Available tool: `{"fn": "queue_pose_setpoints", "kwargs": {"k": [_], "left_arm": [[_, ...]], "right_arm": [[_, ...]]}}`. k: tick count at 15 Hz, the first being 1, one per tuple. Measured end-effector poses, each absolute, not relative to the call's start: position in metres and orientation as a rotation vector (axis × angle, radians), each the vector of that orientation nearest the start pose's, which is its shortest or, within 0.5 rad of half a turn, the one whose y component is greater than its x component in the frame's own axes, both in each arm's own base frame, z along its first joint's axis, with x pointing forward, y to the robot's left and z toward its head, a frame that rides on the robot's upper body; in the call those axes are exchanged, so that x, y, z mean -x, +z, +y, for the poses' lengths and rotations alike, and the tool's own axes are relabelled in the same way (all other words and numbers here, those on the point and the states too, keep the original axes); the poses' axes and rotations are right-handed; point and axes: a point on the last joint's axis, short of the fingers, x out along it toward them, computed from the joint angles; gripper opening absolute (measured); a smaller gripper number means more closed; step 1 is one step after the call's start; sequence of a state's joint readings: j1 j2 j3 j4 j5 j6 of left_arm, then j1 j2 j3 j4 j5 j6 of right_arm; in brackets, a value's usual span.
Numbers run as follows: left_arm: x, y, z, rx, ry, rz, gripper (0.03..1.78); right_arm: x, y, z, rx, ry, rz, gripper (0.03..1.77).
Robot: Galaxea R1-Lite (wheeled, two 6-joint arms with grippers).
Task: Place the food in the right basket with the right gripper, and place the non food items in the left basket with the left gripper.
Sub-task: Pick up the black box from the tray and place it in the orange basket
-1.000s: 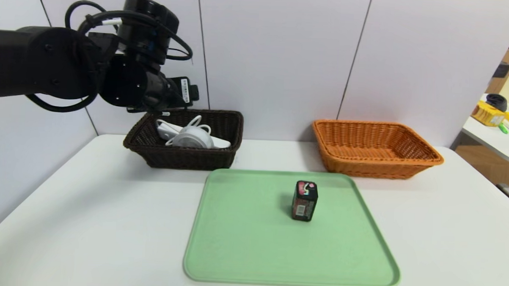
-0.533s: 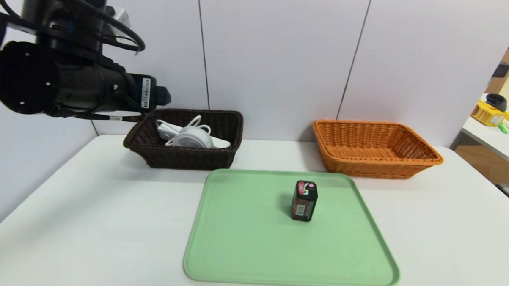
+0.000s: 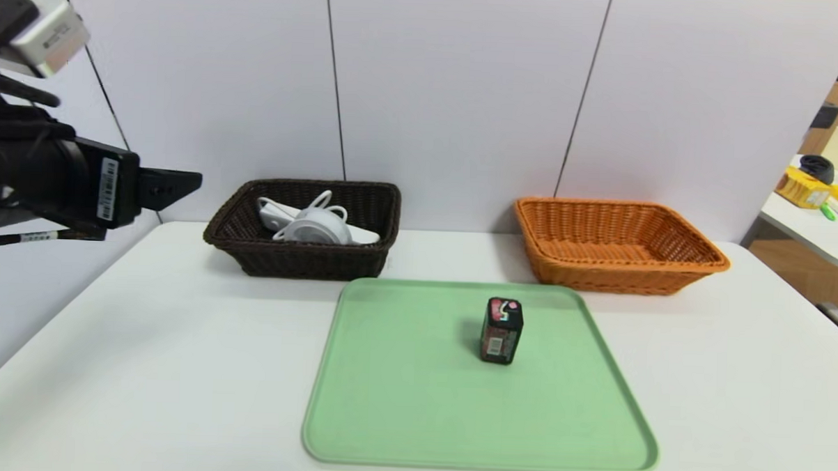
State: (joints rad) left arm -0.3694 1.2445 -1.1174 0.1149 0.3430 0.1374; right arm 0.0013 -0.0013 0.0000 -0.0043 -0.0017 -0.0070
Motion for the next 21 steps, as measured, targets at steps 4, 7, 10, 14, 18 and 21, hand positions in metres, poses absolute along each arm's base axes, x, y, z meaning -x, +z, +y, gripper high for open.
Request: {"fn": "queue_pose_setpoints", "kwargs": {"k": [4,7,10,14,18,21], "left_arm": [[-0.146,0.303,-0.038,-0.173,-0.044,0.097,1.69],[-0.114,0.28,-0.023,-0.149,-0.022,0.055,1.69],[-0.074,0.256,-0.008,-0.139,-0.034,0.008,1.69],[-0.024,0.215,-0.001,-0.138,-0.048,-0.061,1.69],[0.005,0.168,-0.001,-0.144,-0.035,-0.086,1.69],[0.019,0.131,-0.001,-0.145,-0.034,-0.038,1.69]], "right_arm": [[0.023,0.076,0.0,0.007,0.0,-0.006,1.7],[0.023,0.076,0.0,0.007,0.0,-0.006,1.7],[0.023,0.076,0.0,0.007,0.0,-0.006,1.7],[0.023,0.076,0.0,0.007,-0.001,-0.005,1.7],[0.023,0.076,0.0,0.007,0.0,-0.005,1.7],[0.023,0.076,0.0,0.007,0.0,-0.006,1.7]]}}
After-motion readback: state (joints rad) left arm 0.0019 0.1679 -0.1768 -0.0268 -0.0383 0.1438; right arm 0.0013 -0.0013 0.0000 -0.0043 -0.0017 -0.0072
